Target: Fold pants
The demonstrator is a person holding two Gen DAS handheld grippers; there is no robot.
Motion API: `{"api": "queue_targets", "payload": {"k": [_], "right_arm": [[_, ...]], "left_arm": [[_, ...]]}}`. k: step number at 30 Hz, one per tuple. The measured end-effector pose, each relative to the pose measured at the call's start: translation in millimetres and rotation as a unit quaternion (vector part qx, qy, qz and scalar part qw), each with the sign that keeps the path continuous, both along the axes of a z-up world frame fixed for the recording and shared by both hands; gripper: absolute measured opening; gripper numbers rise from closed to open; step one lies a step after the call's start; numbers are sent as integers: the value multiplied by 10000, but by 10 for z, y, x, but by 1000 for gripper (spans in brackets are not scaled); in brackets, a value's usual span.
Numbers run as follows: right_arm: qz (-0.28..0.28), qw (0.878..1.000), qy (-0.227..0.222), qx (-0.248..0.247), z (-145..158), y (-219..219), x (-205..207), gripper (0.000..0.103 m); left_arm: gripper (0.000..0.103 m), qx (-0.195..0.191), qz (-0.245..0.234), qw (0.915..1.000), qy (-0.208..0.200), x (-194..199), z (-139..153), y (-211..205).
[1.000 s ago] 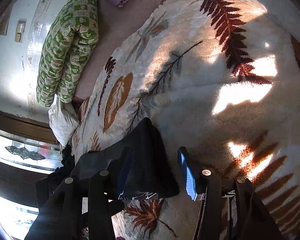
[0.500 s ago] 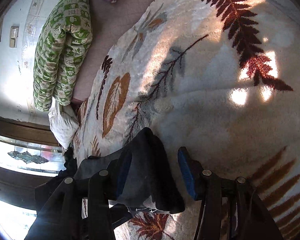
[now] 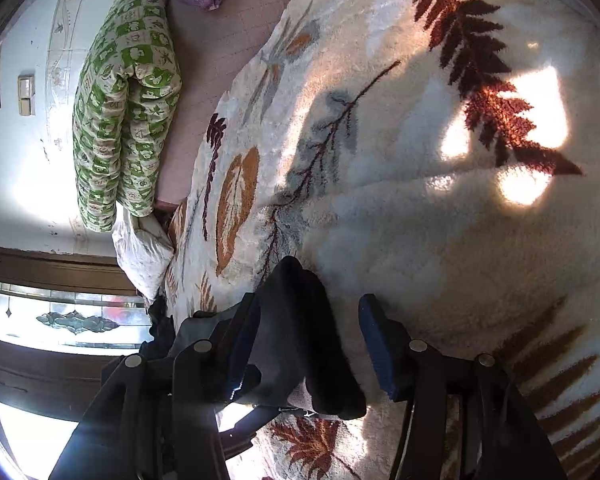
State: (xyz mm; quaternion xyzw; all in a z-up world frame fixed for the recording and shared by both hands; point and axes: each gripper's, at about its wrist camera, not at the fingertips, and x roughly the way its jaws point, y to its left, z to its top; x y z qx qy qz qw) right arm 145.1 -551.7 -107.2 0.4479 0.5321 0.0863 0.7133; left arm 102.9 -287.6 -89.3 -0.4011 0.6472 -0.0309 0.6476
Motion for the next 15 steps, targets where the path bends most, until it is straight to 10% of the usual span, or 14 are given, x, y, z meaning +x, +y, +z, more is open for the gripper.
{"api": "queue_targets", "payload": {"k": [15], "right_arm": [[301,9975,275,582,-168,76,217,53]], "left_arm": [[77,-372,239,9990,-3,-51,-151,-64]]}}
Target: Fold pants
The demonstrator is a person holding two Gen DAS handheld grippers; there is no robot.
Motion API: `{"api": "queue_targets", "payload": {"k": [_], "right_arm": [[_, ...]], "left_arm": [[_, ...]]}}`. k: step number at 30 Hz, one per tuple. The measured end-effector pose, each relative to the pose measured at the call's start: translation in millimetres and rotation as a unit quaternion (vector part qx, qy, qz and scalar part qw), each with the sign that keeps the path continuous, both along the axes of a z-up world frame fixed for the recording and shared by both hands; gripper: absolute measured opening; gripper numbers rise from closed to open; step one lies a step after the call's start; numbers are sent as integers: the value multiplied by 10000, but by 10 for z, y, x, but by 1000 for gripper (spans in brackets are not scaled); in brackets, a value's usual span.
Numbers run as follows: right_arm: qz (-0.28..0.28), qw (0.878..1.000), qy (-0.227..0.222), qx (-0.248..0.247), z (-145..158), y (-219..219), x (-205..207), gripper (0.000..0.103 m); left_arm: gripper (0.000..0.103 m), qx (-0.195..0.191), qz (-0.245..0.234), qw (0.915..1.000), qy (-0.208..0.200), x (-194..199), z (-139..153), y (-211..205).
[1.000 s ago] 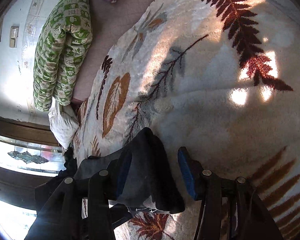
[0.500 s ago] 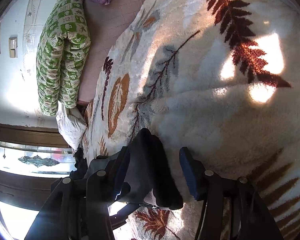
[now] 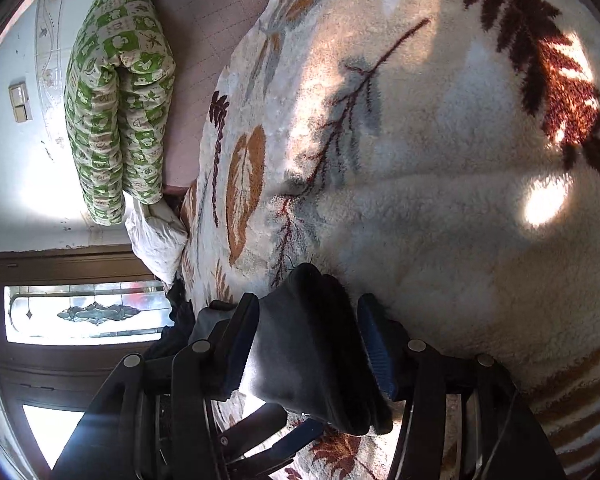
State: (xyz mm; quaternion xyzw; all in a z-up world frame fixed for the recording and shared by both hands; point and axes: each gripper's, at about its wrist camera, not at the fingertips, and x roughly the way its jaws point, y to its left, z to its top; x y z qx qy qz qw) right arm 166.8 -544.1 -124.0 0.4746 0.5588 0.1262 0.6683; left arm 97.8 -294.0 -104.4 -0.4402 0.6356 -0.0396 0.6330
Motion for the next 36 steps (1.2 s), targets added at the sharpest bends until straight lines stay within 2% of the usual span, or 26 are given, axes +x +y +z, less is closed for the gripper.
{"api": "queue_targets", "payload": {"k": [2,3,4,5,8,11,13,15,20,24,31,36], "right_arm": [[10,10000,-3,2,-3,5,5,53],[0,10000,-15,25,-8,-1,8,53],[-5,10000,-19,44,-15,2,12,53],[-2,10000,-27,51,-19,5,18,53],[3,9999,-76,86,-19,22,27,55],[50,9999,-123,-17,-17,72,51,52],[33,9999,-111,-91,-16,77,41,44],[73,9997,-56,-245,-30,77,10,15],[79,9995,-103,-293,-36,66,-79,13],[102,9986,-273,-436,91,115,-89,11],[130,9972,-390,-632,331,201,-91,10],[162,9961,-476,-724,518,328,-78,10]], "left_arm": [[72,-64,-58,10000,-13,37,-29,16],[52,-45,-78,10000,-14,58,-39,45],[23,-25,-106,9999,-22,94,-52,78],[17,-52,-154,9999,2,143,-92,113],[15,-359,-59,9992,190,173,-232,176],[14,-199,-217,9995,85,201,-186,116],[13,-213,-244,9994,83,212,-192,107],[11,-283,-307,9991,98,219,-213,117],[9,-314,-505,9982,21,250,-236,142],[8,-318,-599,9977,-51,253,-156,184],[8,-557,-564,9969,-19,265,-70,325],[8,-612,-509,9967,-172,285,76,511]]}}
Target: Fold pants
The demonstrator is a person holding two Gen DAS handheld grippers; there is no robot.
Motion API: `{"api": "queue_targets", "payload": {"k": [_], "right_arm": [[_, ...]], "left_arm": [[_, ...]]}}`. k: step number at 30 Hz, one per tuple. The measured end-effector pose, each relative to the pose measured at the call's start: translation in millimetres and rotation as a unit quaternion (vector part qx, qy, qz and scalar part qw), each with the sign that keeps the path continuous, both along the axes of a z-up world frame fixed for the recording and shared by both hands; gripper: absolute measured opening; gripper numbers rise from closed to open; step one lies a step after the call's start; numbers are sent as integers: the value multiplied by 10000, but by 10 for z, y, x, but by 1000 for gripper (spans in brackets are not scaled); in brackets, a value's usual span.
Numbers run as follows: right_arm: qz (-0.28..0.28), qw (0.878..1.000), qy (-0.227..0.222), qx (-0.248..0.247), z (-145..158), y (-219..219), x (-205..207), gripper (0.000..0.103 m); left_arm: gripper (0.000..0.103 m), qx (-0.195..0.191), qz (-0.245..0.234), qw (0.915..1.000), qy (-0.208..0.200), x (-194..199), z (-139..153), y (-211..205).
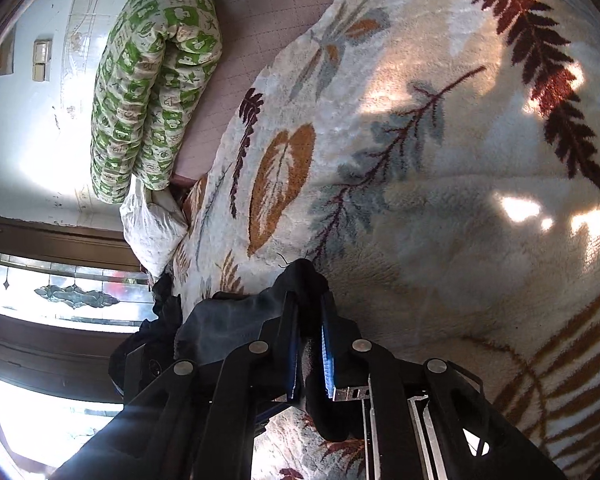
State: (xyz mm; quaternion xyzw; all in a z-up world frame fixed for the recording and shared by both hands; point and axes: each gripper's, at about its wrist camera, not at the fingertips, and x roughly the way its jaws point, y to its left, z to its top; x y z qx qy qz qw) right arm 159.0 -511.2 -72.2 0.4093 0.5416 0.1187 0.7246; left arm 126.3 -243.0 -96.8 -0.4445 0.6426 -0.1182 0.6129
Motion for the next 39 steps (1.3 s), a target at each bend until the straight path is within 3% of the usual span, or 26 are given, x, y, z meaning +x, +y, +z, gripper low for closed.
{"api": "queue_targets", "payload": {"k": [10,19,28,31,34,39], "right_arm": [[227,9995,-156,-152,312,476,99,10],[523,9985,-151,-43,326,1062,293,10],[781,9967,103,189,44,1777,499,14],[799,9962,257,211,-104,1967,531,14],[720,9963,419,219,-259,2090,544,15],[585,9961,657,75,-435,2180,541,19]], "left_arm": [[7,-98,258,9996,-38,-21,120,509],[8,-220,630,9977,71,-100,115,1171],[9,-466,893,9941,392,-160,-83,1732],[10,-335,996,9933,479,-198,-123,1976],[10,-236,1122,9921,518,-249,-154,2245],[10,-488,1052,9913,626,-281,-233,2485]]}}
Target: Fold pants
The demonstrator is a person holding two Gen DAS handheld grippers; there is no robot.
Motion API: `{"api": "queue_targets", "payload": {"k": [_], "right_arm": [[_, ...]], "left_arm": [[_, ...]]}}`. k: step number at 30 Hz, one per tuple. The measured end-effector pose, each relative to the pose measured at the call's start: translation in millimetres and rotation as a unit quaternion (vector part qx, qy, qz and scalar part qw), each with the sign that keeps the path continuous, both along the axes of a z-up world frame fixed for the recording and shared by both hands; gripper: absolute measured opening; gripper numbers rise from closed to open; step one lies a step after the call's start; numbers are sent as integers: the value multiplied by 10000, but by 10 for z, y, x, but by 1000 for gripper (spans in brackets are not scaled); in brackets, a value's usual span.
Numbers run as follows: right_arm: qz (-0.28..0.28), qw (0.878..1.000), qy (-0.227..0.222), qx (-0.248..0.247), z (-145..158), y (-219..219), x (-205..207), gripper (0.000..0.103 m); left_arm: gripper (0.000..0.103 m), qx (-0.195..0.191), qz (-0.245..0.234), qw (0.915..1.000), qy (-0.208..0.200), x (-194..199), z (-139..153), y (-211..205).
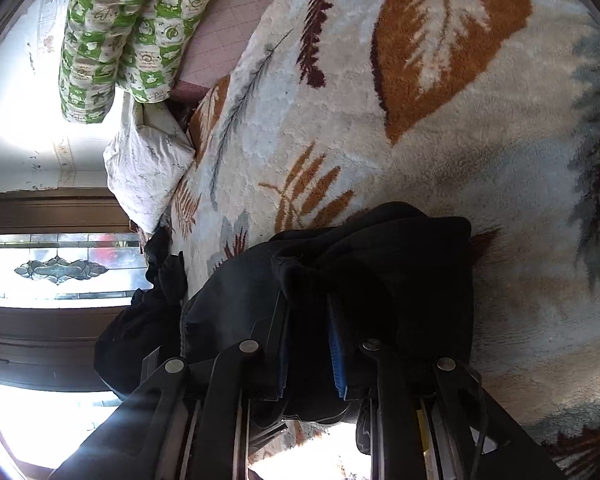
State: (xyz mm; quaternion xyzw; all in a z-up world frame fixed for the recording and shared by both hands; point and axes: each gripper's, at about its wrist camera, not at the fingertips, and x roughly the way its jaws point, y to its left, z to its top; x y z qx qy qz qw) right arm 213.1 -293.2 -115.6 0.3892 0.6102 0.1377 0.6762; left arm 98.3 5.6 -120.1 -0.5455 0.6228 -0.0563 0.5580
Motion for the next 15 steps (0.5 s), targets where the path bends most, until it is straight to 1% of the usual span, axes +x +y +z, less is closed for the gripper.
{"api": "queue_targets", "payload": {"k": [1,2,3,5,6,7,8,9,10,11,12,13,14,15], "right_arm": [[-5,10000,22,-45,11,13,-4,20],[-10,10000,16,-86,43,26,-8,24],[9,9999,-23,-106,95,39,-16,32],[77,9998,-150,-144,230,63,-48,35],[108,9995,-244,-158,311,68,-75,35],[142,9991,-347,-178,401,68,-113,35],[142,9987,-454,-181,487,54,-163,35],[118,9983,-565,-124,570,20,-227,36],[68,9978,-660,-35,640,-21,-308,37],[-7,9973,-729,41,693,-72,-402,41],[-94,9968,-783,89,733,-118,-501,45],[-189,9963,-826,138,756,-168,-602,46],[-287,9958,-847,218,751,-210,-702,47],[-401,9951,-840,329,722,-245,-790,47]], "left_arm": [[10,41,-30,10000,-30,-7,22,21],[10,125,-80,9999,-73,-26,62,51],[11,216,-112,9996,-107,-23,91,69],[13,483,-231,9983,-229,-57,196,129],[15,639,-292,9971,-295,-79,259,142],[23,849,-386,9949,-395,-97,340,172],[29,1085,-516,9915,-505,-107,430,197],[38,1313,-585,9877,-612,-118,526,203],[47,1581,-666,9822,-760,-119,628,223],[51,1910,-831,9733,-961,-103,752,245],[57,2162,-970,9649,-1130,-83,856,258],[64,2327,-1108,9580,-1260,-53,942,249],[68,2435,-1276,9513,-1392,-10,1029,250],[76,2463,-1418,9473,-1480,28,1089,232]]}}
